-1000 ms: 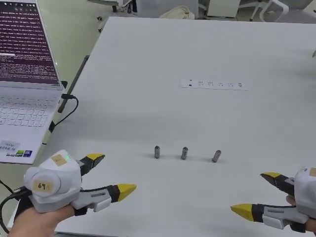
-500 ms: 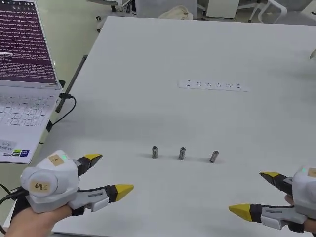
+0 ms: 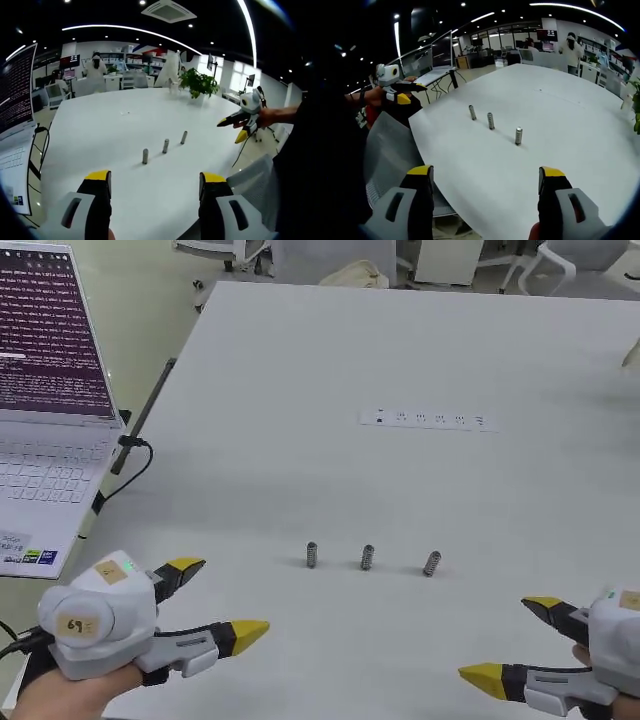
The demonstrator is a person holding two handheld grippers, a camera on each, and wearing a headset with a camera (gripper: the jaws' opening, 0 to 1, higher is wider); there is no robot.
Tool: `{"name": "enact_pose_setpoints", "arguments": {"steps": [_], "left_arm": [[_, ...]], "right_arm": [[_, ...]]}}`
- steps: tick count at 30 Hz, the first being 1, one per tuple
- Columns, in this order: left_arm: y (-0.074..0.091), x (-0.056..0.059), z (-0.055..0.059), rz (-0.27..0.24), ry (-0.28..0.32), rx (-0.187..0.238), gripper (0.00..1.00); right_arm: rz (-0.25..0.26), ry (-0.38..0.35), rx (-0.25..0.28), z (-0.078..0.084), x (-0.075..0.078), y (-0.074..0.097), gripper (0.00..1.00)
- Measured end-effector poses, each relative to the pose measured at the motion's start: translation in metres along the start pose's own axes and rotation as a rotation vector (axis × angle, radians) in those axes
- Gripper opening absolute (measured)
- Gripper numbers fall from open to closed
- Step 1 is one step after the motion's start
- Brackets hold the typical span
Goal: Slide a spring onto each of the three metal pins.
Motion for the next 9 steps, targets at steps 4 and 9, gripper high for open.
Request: {"name": "enact_pose_setpoints", "arguments": {"steps": [4, 9], "left_arm": [[-0.0004, 0.0000, -0.0007, 0.002, -0.001, 0.002, 0.68], [-0.0010, 0.0009, -0.0017, 0.003, -0.002, 0.003, 0.68]], "right_arm": [[-0.005, 0.001, 0.001, -0.0002, -0.0009, 0.0005, 0.85], [-0.003, -0.002, 0.002, 0.0000, -0.0009, 0.0010, 0.84]]}}
Point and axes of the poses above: the centre of the closed fingertips' face, and the gripper's own axes: y roughly backward along the fingers, x roughly to its right, z roughly out of its underside, the point moved 3 cm from there along y, roughly backward along the fingers, and after that the axes turned 12 degrees about y, right-handed, at the moved point
